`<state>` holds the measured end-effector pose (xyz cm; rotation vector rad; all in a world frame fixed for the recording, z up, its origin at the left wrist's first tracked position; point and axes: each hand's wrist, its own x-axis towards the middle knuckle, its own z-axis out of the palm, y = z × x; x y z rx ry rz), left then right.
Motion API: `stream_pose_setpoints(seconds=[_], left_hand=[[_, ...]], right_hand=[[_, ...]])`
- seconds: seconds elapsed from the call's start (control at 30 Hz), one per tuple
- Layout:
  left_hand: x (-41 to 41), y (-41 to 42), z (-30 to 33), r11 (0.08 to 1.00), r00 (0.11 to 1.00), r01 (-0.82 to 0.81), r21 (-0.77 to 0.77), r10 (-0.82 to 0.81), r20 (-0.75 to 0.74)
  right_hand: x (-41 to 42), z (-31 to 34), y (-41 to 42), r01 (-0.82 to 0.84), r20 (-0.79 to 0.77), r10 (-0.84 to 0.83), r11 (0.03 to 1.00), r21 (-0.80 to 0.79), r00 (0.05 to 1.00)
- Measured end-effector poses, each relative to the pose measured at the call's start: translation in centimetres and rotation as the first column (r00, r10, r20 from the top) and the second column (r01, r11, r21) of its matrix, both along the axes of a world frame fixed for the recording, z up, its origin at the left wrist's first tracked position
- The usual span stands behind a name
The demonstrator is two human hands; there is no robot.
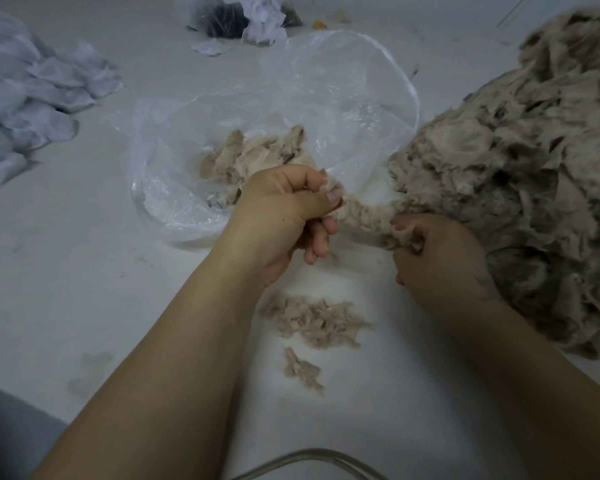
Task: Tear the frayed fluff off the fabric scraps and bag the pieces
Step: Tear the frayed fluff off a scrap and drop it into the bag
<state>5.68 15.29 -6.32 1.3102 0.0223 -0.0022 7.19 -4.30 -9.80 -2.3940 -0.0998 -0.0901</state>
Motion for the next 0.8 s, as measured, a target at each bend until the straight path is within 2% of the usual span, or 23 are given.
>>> stream_pose_setpoints(seconds=[0.1,0.37,0.5,0.6,0.7,0.77,0.8], left_hand=[[0.0,0.3,0.3,0.998,1.0,0.002,-0.057,-0.001,0.025],[-0.1,0.4,0.4,0.998,0.999,0.01,-0.055,-0.008,0.035],[-0.1,0.6,0.4,0.999,1.0,0.003,-0.051,-0.001,0.03],[-0.1,0.4,0.2,1.0,0.999,-0.013,-0.006,0.013,0.029],[-0.2,0.0,0.0,0.997,1.0,0.021,0.07,-0.022,0.019],[-0.2,-0.1,0.0,0.991,0.998,0.058,0.119,-0.06,0.012],[-0.3,-0.1,0.1,0.989,0.998,0.066,0.132,-0.068,0.008]], right_hand=[[0.1,0.2,0.0,-0.002,-0.014,0.002,1.0,0.011,1.0],[0.4,0.3,-0.2,0.074,-0.059,-0.07,0.996,0.056,0.996],[0.1,0.5,0.0,0.073,-0.056,-0.071,0.997,0.024,0.996],[-0.5,0.7,0.7,-0.044,0.048,0.044,0.999,-0.005,0.998],[-1.7,0.7,2.0,-0.21,0.165,0.188,0.969,0.13,0.968],[-1.8,0.5,2.3,-0.2,0.2,0.154,0.951,0.236,0.968],[-1.6,0.3,2.2,-0.182,0.207,0.133,0.954,0.239,0.969]])
